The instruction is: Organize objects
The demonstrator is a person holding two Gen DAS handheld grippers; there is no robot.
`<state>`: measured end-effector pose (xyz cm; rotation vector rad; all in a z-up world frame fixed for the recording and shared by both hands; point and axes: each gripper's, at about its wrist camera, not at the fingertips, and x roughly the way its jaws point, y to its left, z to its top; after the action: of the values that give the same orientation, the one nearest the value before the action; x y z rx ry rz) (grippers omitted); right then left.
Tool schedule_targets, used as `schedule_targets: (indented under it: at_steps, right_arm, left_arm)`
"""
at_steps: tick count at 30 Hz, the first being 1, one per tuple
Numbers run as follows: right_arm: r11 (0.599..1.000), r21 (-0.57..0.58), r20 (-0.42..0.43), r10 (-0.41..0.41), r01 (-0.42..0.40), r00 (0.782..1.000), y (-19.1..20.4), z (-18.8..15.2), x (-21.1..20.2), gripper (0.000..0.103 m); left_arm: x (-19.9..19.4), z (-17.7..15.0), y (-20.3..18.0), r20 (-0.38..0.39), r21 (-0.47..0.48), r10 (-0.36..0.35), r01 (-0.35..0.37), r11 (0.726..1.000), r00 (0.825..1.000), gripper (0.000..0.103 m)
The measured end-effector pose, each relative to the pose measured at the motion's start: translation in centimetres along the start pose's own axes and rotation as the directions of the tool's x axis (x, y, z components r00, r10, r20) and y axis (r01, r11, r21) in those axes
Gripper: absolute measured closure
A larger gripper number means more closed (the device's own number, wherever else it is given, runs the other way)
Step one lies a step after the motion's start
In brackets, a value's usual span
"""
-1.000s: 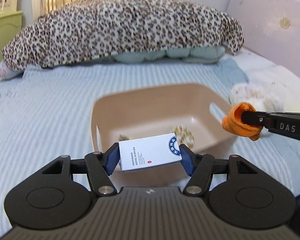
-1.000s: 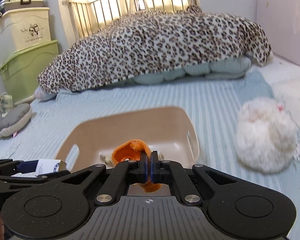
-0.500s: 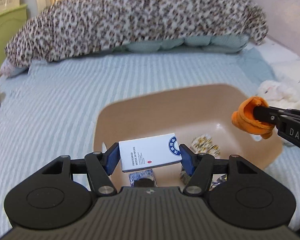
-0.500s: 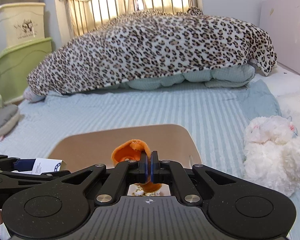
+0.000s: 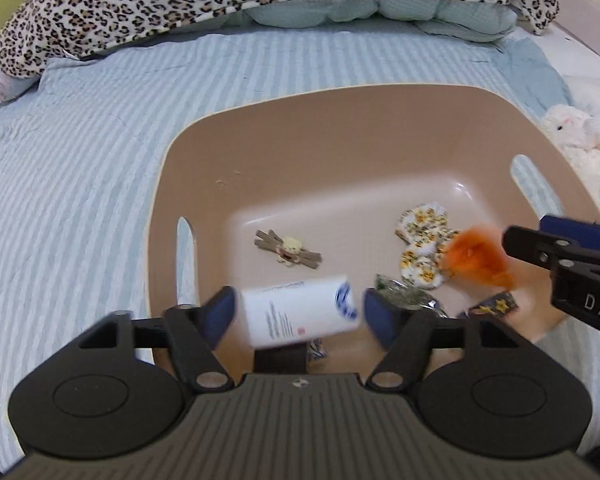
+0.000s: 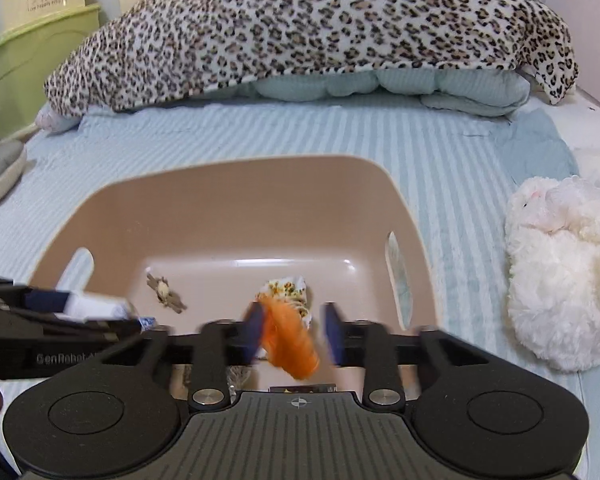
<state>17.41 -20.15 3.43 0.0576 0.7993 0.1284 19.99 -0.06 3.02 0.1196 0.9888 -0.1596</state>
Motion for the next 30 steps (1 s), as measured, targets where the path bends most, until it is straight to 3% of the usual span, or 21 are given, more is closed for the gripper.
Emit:
schedule_targets:
  at_steps: [3, 9, 30]
  right_arm:
    - [1.000, 0.002, 0.031, 0.002, -0.002, 1.000, -0.1, 0.3, -1.5, 0.036]
    - [1.000, 0.008, 0.053, 0.006, -0.007, 0.999, -0.3, 0.5, -4.0, 0.029]
    - [1.000, -0.009, 0.019, 0.030, -0.030, 0.999, 1.0, -3.6, -11.5, 0.026]
  left_arm:
    - [-1.4, -0.3, -0.3, 0.025, 0.011, -0.004, 0.004, 1.000, 1.000, 0.023]
    - [-3.7, -0.8, -0.3, 0.036, 0.025, 0.003, -0.004, 1.000, 0.999, 0.022]
    - [-11.7, -6.7, 1.3, 0.067, -0.006, 0.000, 0.001, 1.000, 0.998, 0.022]
